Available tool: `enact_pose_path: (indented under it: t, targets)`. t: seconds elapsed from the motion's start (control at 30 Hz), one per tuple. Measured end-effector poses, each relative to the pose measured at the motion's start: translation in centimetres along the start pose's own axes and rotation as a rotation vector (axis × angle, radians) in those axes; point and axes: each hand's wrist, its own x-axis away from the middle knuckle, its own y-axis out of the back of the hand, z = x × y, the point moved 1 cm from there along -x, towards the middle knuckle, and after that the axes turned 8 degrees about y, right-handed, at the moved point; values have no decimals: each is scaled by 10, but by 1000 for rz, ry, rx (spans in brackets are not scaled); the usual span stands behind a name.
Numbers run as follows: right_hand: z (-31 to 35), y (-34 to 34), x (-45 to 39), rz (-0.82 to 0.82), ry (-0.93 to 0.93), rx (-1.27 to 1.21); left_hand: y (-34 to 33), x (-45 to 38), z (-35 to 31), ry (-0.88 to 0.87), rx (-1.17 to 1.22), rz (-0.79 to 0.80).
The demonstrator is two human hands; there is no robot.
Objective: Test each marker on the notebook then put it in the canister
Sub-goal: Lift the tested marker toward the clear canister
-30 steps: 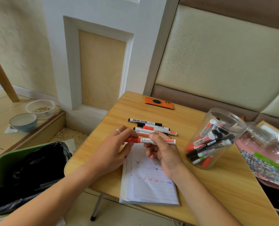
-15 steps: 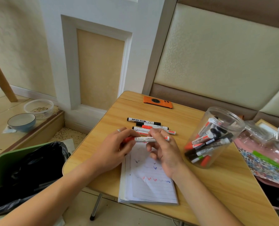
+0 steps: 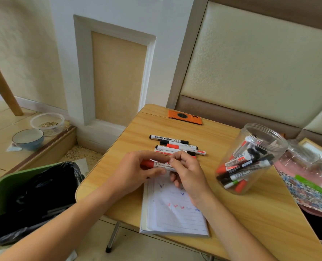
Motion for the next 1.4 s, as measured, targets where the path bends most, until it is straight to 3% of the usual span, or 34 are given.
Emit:
enact_pose_path:
  t: [0.2, 0.8, 0.97, 1.13, 1.4]
  targets:
    - [-1, -2, -1, -40, -13, 2, -5, 0, 2, 107, 183, 53]
    - [-3, -1, 0, -67, 17, 52, -11, -1, 5, 120, 212, 47]
    - [4, 6, -2, -43, -23, -91, -10, -7, 11, 73, 11, -13]
    - [22, 21, -7, -33, 110, 12, -6, -10, 21, 28, -509, -64]
    - [89, 71, -16, -358, 437, 376, -13, -4, 20, 142, -715, 30]
